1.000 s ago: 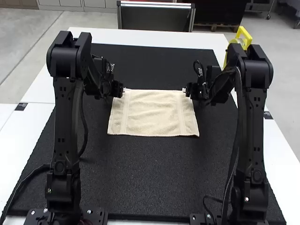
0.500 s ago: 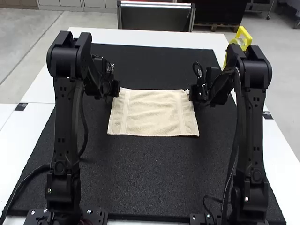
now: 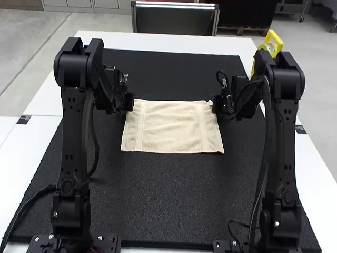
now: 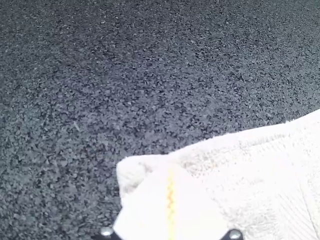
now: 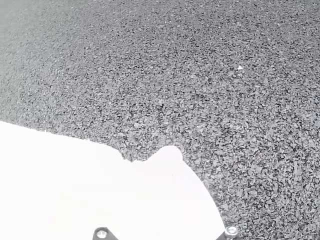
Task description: Fold the towel.
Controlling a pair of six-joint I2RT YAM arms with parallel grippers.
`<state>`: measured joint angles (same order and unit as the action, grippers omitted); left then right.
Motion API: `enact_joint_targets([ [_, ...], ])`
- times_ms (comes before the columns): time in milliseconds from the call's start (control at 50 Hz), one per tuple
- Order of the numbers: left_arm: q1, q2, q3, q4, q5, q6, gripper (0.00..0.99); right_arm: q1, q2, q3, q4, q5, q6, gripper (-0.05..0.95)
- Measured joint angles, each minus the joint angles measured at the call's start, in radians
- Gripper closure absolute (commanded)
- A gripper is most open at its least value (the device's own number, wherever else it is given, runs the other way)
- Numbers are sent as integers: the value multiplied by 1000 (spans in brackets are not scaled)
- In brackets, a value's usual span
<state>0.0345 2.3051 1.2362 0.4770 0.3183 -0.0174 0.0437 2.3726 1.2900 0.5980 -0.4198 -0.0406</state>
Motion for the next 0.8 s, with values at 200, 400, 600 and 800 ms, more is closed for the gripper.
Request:
enact_joint_targets([
  [200, -1, 1, 0, 5, 23, -3, 502, 0, 2, 0, 3, -4, 8, 918],
  [400, -2, 0, 0, 5, 29, -3, 485, 0, 5, 0, 4, -5, 16, 918],
  [600, -2, 1, 0, 5, 30, -3, 975, 0, 5, 0, 4, -6, 19, 920],
  [800, -2, 1, 0, 5, 30, -3, 969, 0, 5, 0, 5, -7, 20, 920],
])
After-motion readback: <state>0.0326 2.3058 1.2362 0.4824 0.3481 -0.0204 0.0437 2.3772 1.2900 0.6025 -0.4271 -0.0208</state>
